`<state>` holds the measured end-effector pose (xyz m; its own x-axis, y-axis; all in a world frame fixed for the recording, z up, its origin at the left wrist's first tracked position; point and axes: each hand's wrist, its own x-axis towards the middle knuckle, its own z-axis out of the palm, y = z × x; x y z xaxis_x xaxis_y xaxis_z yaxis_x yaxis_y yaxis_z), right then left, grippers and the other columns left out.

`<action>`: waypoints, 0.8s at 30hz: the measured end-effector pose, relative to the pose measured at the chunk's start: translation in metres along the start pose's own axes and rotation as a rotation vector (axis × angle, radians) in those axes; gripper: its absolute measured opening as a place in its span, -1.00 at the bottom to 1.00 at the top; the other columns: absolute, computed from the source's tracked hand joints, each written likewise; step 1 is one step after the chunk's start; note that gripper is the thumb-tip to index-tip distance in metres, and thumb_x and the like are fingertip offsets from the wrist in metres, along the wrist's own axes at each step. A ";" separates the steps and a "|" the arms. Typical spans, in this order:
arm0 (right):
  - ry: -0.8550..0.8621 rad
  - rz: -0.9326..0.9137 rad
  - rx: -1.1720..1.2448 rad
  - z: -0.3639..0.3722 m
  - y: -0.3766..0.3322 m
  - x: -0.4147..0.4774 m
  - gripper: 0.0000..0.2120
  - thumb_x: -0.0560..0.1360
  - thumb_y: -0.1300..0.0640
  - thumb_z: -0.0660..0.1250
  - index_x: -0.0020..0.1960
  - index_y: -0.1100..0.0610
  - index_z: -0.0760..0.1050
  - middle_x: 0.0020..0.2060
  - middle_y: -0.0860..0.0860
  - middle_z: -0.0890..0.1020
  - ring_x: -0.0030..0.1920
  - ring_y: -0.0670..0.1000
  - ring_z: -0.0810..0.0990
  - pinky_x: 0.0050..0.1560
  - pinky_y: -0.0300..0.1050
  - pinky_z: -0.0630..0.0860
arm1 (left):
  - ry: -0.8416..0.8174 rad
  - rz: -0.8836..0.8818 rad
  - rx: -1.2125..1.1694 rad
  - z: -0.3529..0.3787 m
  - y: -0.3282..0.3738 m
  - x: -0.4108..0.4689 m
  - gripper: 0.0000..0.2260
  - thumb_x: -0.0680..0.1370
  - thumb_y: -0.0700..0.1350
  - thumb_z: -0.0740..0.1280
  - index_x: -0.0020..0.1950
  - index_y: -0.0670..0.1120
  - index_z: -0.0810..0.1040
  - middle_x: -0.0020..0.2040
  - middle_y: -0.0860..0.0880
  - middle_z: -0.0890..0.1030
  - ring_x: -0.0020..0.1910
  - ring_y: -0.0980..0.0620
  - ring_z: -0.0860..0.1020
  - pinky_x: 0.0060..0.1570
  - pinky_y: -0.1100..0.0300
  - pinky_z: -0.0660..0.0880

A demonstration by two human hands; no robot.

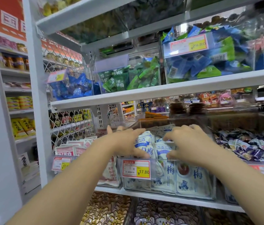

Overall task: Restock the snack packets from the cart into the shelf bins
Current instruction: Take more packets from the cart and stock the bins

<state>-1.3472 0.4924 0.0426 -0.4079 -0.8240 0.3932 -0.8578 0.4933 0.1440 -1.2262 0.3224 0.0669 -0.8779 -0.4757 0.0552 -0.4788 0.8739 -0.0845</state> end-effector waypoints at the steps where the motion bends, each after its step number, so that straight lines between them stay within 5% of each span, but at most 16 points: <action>1: 0.036 -0.014 0.020 0.000 -0.006 0.001 -0.52 0.48 -0.22 0.38 0.36 -0.14 0.46 0.29 -0.09 0.53 0.32 0.05 0.45 0.38 0.09 0.28 | 0.007 0.015 -0.003 0.000 -0.001 -0.002 -0.12 0.44 0.44 0.31 0.61 0.30 -0.09 0.64 0.02 0.09 0.61 -0.21 0.00 0.47 -0.43 -0.17; 4: 0.165 -0.036 0.236 0.003 -0.021 0.009 -0.50 0.47 -0.20 0.41 0.36 -0.11 0.44 0.23 -0.10 0.57 0.27 0.01 0.50 0.25 -0.01 0.40 | 0.147 0.083 -0.091 0.006 -0.001 -0.004 -0.17 0.43 0.33 0.44 0.58 0.29 0.08 0.55 0.06 0.14 0.51 -0.13 0.23 0.48 -0.23 0.08; 7: 0.097 -0.045 0.541 0.005 -0.030 0.015 -0.38 0.41 -0.16 0.51 0.39 -0.12 0.36 0.17 -0.07 0.59 0.20 0.01 0.54 0.13 -0.02 0.51 | 0.293 0.094 -0.180 0.009 -0.006 -0.008 -0.37 0.41 0.25 0.49 0.39 0.16 0.32 0.37 0.11 0.31 0.37 0.01 0.37 0.48 -0.15 0.14; 11: 0.003 -0.067 0.408 0.010 -0.039 0.024 -0.43 0.42 -0.18 0.48 0.32 -0.17 0.30 0.14 -0.02 0.59 0.15 0.09 0.53 0.07 0.05 0.52 | 0.286 0.071 -0.178 0.014 -0.018 -0.014 -0.58 0.44 0.26 0.46 0.15 0.15 0.38 0.12 0.19 0.47 0.16 0.09 0.44 0.48 -0.16 0.11; 15: -0.130 -0.063 0.402 0.007 -0.040 0.028 -0.47 0.48 -0.11 0.45 0.31 -0.05 0.26 0.04 0.02 0.55 -0.18 -0.01 0.50 -0.20 -0.07 0.42 | 0.300 0.070 -0.152 0.013 -0.022 -0.016 -0.61 0.44 0.25 0.48 0.11 0.13 0.43 0.12 0.18 0.53 0.15 0.08 0.45 0.34 0.00 0.19; 19: -0.231 -0.046 0.403 0.010 -0.037 0.032 -0.56 0.55 -0.08 0.38 0.30 0.11 0.33 0.11 0.03 0.58 -0.06 0.04 0.59 -0.14 -0.09 0.47 | 0.289 0.077 -0.136 0.008 -0.023 -0.012 -0.64 0.42 0.22 0.51 0.03 0.12 0.44 0.04 0.16 0.55 0.12 0.04 0.46 0.29 0.06 0.16; 24: -0.383 0.010 0.742 0.016 -0.038 0.033 -0.83 0.62 0.08 0.31 0.03 0.11 0.32 -0.13 0.17 0.71 -0.33 0.09 0.72 -0.31 -0.03 0.64 | 0.260 0.071 -0.151 0.005 -0.027 -0.013 -0.66 0.44 0.16 0.52 0.11 0.08 0.52 0.11 0.13 0.59 0.16 0.05 0.48 0.33 0.04 0.20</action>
<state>-1.3334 0.4417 0.0357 -0.3798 -0.9244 0.0360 -0.7819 0.3000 -0.5465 -1.2021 0.3039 0.0640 -0.8681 -0.3884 0.3090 -0.3928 0.9182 0.0508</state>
